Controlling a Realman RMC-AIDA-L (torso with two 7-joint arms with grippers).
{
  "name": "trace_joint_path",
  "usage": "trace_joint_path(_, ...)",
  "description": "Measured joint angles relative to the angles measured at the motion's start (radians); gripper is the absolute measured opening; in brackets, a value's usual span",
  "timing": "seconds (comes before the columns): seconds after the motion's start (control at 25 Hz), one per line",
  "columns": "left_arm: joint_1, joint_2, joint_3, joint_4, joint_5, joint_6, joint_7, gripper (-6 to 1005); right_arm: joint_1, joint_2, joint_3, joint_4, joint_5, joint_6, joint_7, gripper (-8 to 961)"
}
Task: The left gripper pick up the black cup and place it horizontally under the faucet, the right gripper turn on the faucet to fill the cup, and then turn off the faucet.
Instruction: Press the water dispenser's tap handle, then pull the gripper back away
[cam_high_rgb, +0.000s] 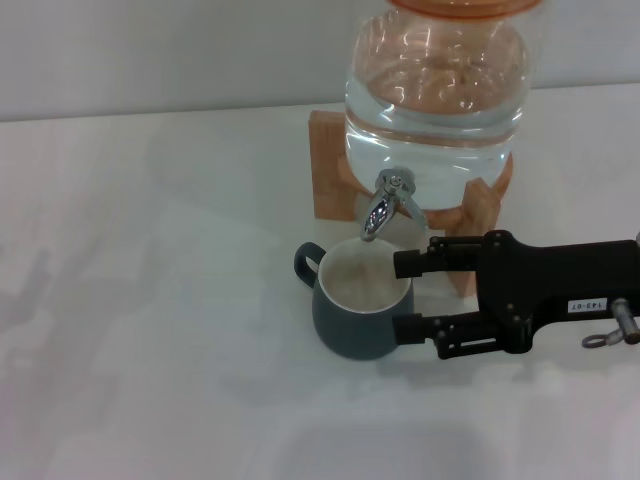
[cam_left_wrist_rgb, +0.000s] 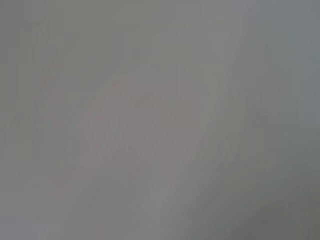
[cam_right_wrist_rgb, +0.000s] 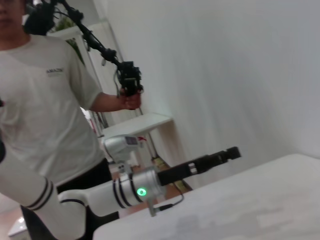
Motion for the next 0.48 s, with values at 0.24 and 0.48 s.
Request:
trace_joint_path(0.24, -0.003, 0.000, 0.002, 0.003, 0.000, 0.001, 0.000, 646, 0.003, 0.000, -0.097, 0.000, 0.052, -0.063, 0.000, 777)
trace_joint_path(0.48, -0.004, 0.000, 0.002, 0.000, 0.000, 0.000, 0.000, 646, 0.008, 0.001, -0.195, -0.032, 0.078, -0.150, -0.002, 777)
